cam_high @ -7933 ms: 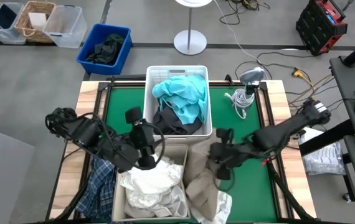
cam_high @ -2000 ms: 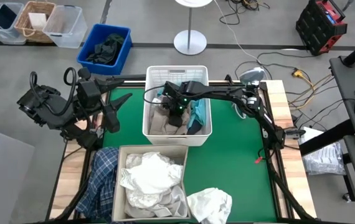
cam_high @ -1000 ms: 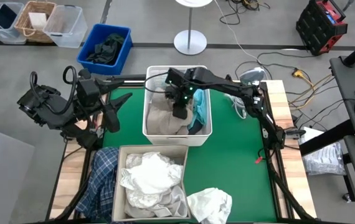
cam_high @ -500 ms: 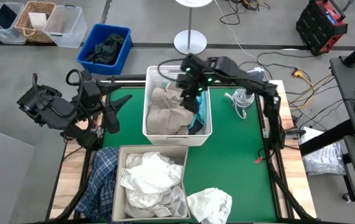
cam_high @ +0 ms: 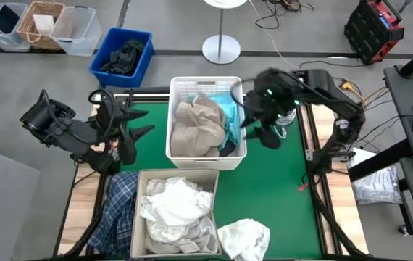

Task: Sort clothes
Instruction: Put the white short into the laundry organizer

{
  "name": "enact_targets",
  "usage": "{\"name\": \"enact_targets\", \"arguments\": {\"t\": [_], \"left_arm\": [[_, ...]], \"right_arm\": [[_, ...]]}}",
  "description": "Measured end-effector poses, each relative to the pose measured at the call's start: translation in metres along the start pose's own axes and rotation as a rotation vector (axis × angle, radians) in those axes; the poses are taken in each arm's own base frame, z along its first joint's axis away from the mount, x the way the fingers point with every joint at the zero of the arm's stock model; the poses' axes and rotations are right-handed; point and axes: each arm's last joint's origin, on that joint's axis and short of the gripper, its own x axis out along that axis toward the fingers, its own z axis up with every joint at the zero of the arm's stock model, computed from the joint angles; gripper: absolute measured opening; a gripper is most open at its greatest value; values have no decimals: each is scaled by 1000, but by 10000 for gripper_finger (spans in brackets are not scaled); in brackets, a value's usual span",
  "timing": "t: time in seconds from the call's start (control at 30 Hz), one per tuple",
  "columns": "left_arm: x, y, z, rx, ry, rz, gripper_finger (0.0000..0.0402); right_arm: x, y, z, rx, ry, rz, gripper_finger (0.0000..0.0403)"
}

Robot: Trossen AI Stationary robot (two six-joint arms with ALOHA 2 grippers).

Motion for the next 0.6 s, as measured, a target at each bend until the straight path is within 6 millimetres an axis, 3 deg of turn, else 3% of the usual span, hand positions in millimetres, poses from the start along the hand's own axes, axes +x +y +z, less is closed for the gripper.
{"name": "enact_targets", "arguments": {"t": [0.33,0.6], "left_arm": [[4,-4,-4,34,28,3,185],[8,-8,-8,52,41,9,185]], "right_arm": [[11,75,-1,-64,40,120,182],[32,130,-16,-19,171,226,179]]}}
